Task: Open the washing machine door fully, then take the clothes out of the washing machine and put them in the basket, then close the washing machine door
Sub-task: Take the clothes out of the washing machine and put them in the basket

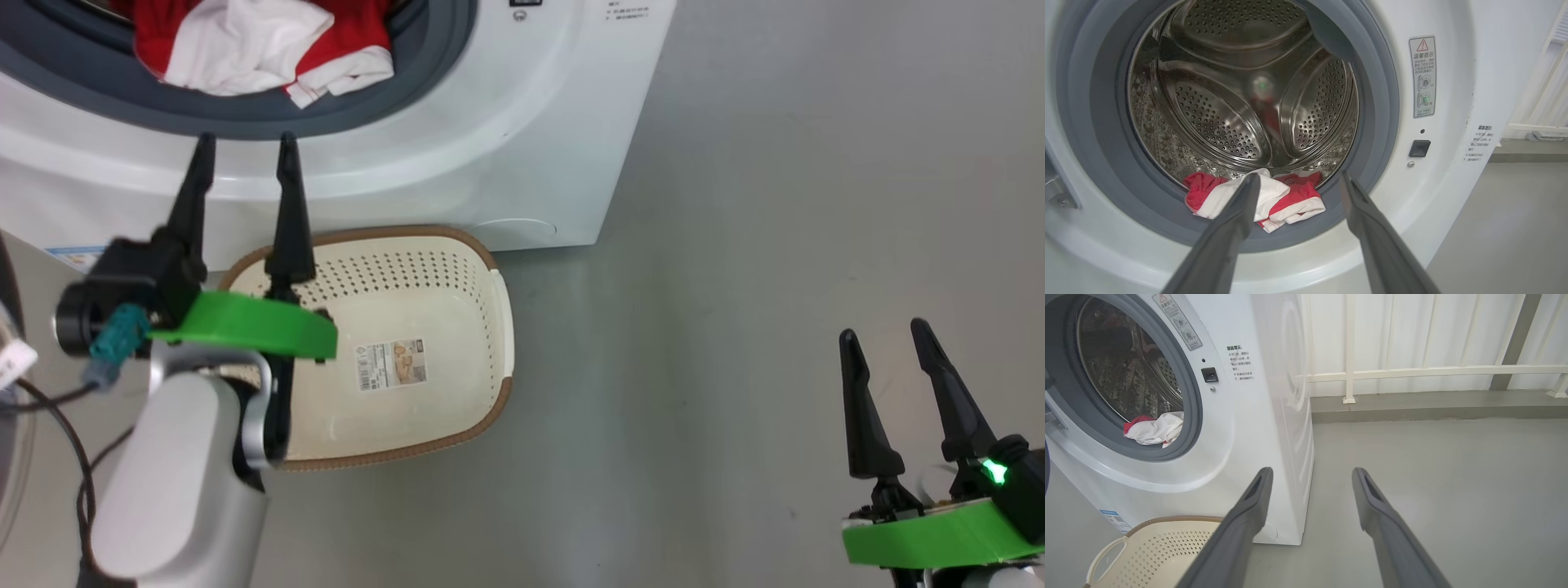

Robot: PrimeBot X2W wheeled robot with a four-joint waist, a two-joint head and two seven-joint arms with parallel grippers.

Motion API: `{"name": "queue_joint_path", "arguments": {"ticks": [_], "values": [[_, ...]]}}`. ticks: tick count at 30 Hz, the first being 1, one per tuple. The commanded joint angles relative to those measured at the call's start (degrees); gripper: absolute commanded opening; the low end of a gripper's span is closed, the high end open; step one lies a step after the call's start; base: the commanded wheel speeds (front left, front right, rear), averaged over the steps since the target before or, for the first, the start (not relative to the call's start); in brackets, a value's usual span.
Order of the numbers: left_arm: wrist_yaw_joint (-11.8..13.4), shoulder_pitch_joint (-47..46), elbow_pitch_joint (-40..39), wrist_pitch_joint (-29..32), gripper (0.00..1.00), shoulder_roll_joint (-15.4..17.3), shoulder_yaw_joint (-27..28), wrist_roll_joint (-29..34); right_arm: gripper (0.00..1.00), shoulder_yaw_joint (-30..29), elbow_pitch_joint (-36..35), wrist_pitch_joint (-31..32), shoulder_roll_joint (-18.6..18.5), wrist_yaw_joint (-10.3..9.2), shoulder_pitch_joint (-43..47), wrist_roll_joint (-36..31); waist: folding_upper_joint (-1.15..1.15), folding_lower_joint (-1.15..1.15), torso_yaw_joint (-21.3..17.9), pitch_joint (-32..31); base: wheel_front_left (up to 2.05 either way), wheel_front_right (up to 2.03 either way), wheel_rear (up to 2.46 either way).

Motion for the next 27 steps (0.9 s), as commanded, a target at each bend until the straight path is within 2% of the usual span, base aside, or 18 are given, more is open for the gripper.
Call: {"name": "queue_joint_path", "arguments": {"ticks": [1, 14, 27], "values": [[-0.1, -3.0, 0.0, -0.7, 1.00, 2.0, 1.8, 0.8, 1.00, 1.7, -1.2, -0.4, -0.9, 0.35, -2.0, -0.2, 0.00, 0.00, -0.8, 1.1, 0.00, 0.00, 0.00], [-0.5, -16.1, 12.2, -1.5, 1.00, 4.2, 2.8, 1.3, 1.00, 3.2, 0.0, -0.4, -0.9, 0.35, -4.8, 0.4, 0.00, 0.00, -4.1, 5.2, 0.00, 0.00, 0.00], [0.5, -28.0, 26.7, -1.7, 1.00, 7.9, 3.0, 2.7, 1.00, 5.2, 1.2, -0.4, -0.9, 0.35, -6.0, 1.0, 0.00, 0.00, -7.5, 7.0, 0.00, 0.00, 0.00]]}}
